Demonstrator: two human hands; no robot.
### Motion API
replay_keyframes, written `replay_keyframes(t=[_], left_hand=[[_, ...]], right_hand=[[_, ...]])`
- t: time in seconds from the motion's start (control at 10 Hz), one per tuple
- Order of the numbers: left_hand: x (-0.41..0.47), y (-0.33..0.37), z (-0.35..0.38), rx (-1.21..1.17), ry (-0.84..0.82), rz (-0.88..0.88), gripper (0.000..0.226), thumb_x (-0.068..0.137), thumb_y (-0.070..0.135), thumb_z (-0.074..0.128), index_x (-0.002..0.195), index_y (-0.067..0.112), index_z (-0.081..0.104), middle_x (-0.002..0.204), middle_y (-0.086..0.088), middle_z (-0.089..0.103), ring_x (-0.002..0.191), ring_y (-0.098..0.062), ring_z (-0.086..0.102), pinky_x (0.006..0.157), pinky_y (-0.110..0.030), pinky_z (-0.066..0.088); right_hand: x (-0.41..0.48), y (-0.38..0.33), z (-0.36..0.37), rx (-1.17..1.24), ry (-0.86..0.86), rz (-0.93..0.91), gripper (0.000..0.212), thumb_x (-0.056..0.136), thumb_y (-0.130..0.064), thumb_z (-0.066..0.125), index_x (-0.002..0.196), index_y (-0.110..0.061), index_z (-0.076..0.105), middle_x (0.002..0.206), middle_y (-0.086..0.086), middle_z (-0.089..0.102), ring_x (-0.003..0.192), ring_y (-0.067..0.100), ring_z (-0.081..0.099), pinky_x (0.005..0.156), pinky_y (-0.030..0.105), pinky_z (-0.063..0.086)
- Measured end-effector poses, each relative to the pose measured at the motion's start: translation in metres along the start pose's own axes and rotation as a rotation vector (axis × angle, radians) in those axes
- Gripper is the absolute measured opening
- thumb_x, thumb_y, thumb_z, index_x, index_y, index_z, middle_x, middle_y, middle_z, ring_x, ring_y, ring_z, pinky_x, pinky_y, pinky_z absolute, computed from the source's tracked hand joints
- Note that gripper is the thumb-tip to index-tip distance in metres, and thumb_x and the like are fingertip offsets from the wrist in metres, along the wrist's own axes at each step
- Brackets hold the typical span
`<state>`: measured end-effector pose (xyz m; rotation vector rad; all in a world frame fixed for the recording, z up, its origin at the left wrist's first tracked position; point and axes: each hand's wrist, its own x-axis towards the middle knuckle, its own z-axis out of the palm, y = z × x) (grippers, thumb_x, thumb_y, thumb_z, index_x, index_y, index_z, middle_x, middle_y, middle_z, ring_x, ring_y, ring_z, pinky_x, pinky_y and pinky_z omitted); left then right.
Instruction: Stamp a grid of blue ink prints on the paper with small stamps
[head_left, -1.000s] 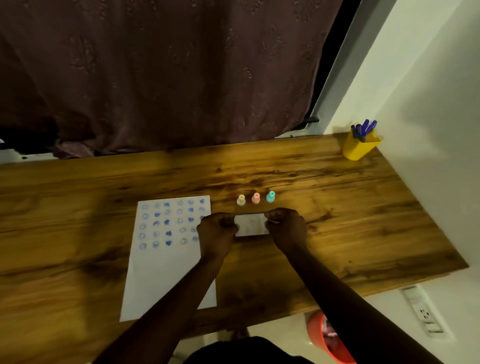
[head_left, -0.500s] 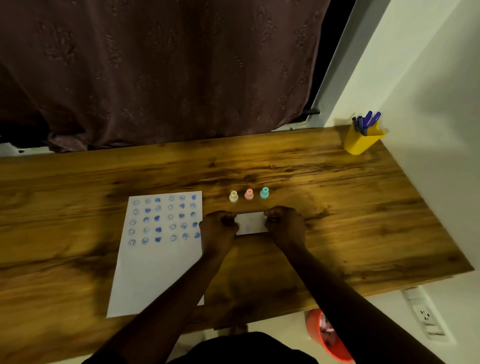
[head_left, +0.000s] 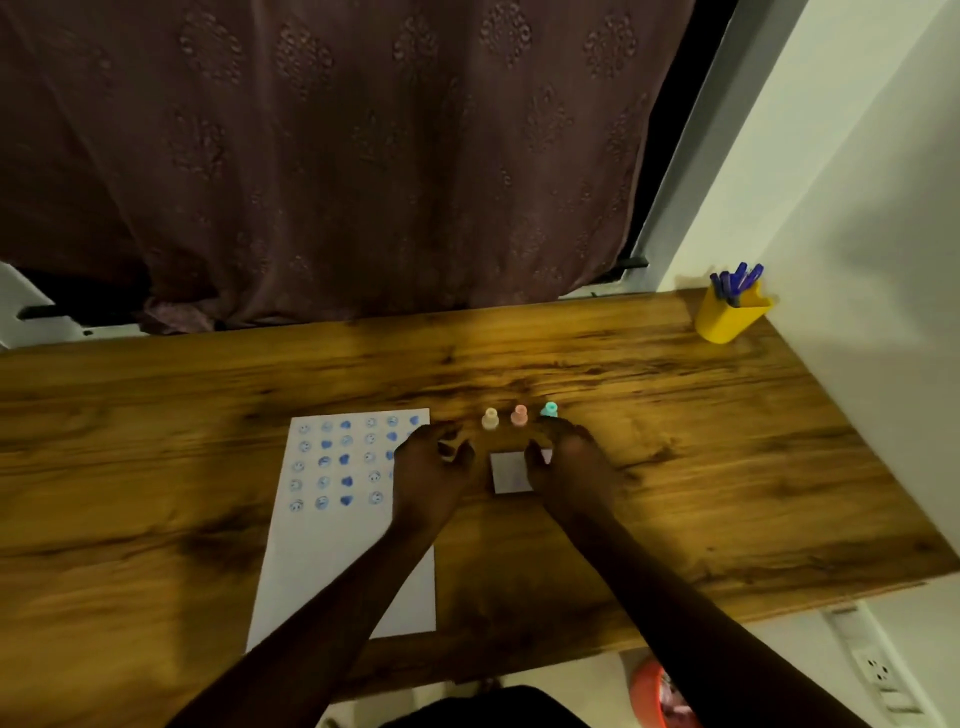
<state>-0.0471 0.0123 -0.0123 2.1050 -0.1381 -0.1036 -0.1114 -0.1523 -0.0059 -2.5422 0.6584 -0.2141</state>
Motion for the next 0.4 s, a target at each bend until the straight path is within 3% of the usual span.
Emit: replay_keyframes(t=[0.1,0.2,0.3,0.4], left_hand=[[0.012,0.002,-0.032,-0.025,0.069,0.043,0.035,0.092,0.033,0.071,0.123,0.019,0.068,0.121,-0.001,0.072,0.107,-0.02,0.07,0.088,-0.044,0.062],[0.022,0.011,-0.069,0.106,0.169,0.17,0.044,0.096,0.039,0.064,0.135,0.019,0.062,0.138,-0.004,0.065,0.127,-0.026,0.061,0.105,-0.04,0.051],[0.037,0.018,-0.107,0.227,0.254,0.378,0.051,0.101,0.036,0.057,0.149,0.021,0.048,0.155,-0.004,0.049,0.145,-0.026,0.042,0.112,-0.037,0.04],[0.054,0.028,-0.14,0.368,0.319,0.545,0.058,0.102,0.039,0.052,0.155,0.021,0.037,0.165,-0.001,0.033,0.156,-0.022,0.022,0.124,-0.042,0.029]], right_hand=[[0.002,-0.03,0.0,0.03,0.052,-0.24,0.035,0.096,-0.031,0.059,0.129,-0.022,0.065,0.13,0.004,0.067,0.121,0.025,0.06,0.094,0.035,0.053],[0.007,-0.069,-0.002,0.01,0.102,-0.36,0.039,0.101,-0.036,0.051,0.137,-0.025,0.059,0.145,-0.002,0.057,0.134,0.019,0.05,0.106,0.035,0.047],[0.017,-0.11,-0.003,0.066,0.199,-0.487,0.042,0.103,-0.037,0.047,0.143,-0.024,0.054,0.156,-0.004,0.045,0.142,0.016,0.043,0.111,0.034,0.044],[0.027,-0.149,-0.012,0.034,0.241,-0.628,0.049,0.105,-0.037,0.044,0.151,-0.018,0.044,0.163,0.0,0.034,0.149,0.019,0.034,0.113,0.031,0.041]])
